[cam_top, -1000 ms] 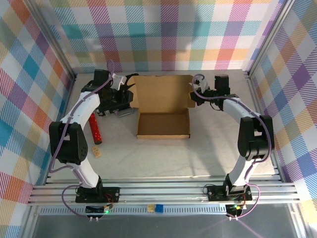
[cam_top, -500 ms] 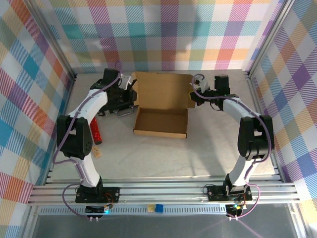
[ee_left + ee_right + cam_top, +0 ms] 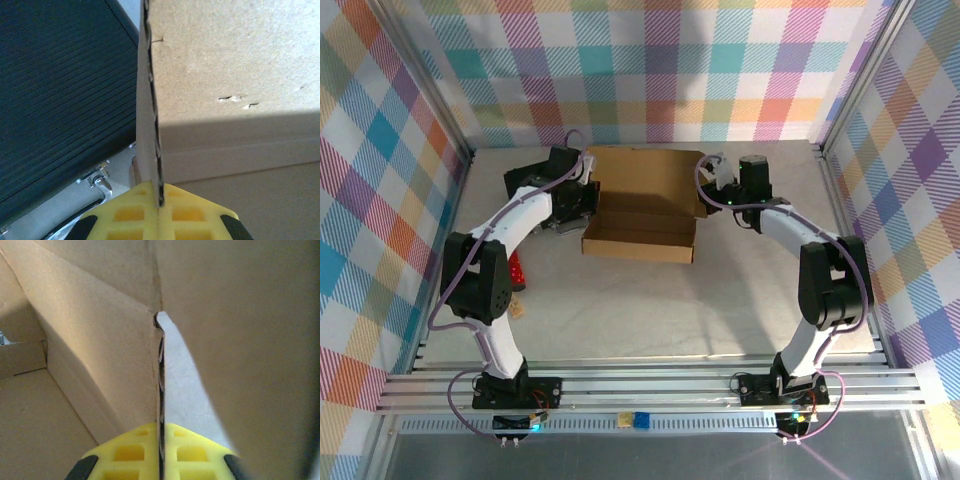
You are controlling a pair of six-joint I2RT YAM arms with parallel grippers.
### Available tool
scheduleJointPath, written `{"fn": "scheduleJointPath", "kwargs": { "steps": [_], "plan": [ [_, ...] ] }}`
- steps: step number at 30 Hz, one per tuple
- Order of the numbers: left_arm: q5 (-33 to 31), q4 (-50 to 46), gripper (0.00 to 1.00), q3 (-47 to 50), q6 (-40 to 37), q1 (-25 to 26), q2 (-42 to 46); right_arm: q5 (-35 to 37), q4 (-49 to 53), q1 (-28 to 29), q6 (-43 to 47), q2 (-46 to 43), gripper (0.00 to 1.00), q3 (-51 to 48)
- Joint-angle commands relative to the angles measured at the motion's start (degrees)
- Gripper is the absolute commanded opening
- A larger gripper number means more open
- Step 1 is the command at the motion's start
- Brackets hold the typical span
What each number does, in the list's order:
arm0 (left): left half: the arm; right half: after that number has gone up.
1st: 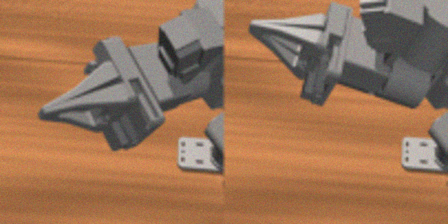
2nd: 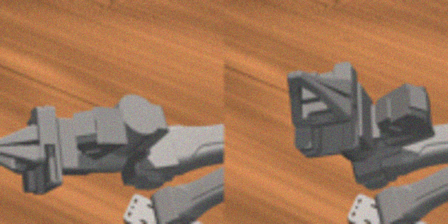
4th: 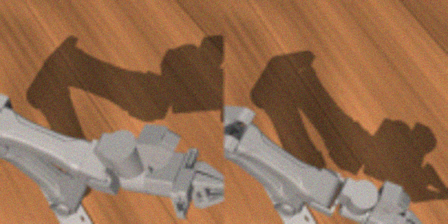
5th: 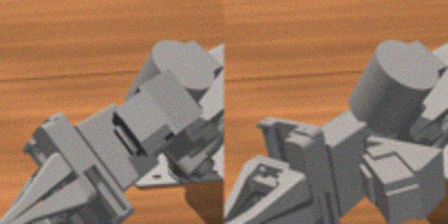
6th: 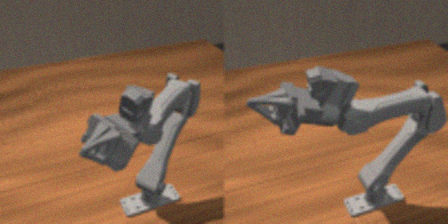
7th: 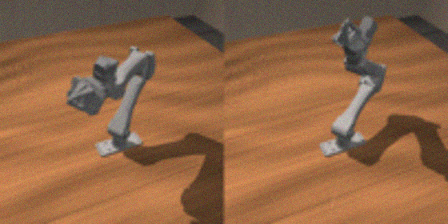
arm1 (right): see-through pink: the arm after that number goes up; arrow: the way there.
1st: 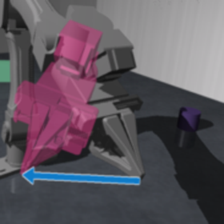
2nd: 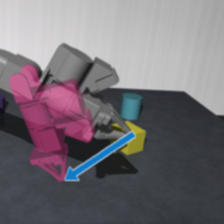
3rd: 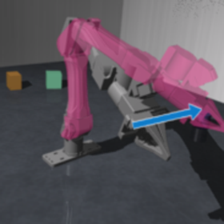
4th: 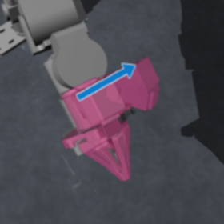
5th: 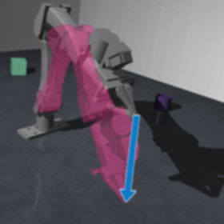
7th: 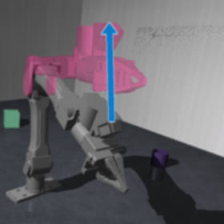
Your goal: Fold the paper box
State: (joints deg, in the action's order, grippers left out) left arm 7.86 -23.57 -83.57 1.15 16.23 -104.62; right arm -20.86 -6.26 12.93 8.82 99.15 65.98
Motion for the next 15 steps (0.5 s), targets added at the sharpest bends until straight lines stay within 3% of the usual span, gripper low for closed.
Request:
{"fn": "scheduleJointPath", "kwargs": {
  "steps": [1, 15],
  "plan": [
    [-0.84, 2.29, 0.00, 3.06, 2.59, 1.07, 4.01, 4.53, -6.00, 2.15, -2.74, -2.11, 0.00, -1.47],
    [-7.45, 12.92, 0.00, 15.18, 10.97, 6.06, 12.35, 28.35, -16.98, 10.40, -19.52, -4.22, 0.01, -8.17]
  ]
}}
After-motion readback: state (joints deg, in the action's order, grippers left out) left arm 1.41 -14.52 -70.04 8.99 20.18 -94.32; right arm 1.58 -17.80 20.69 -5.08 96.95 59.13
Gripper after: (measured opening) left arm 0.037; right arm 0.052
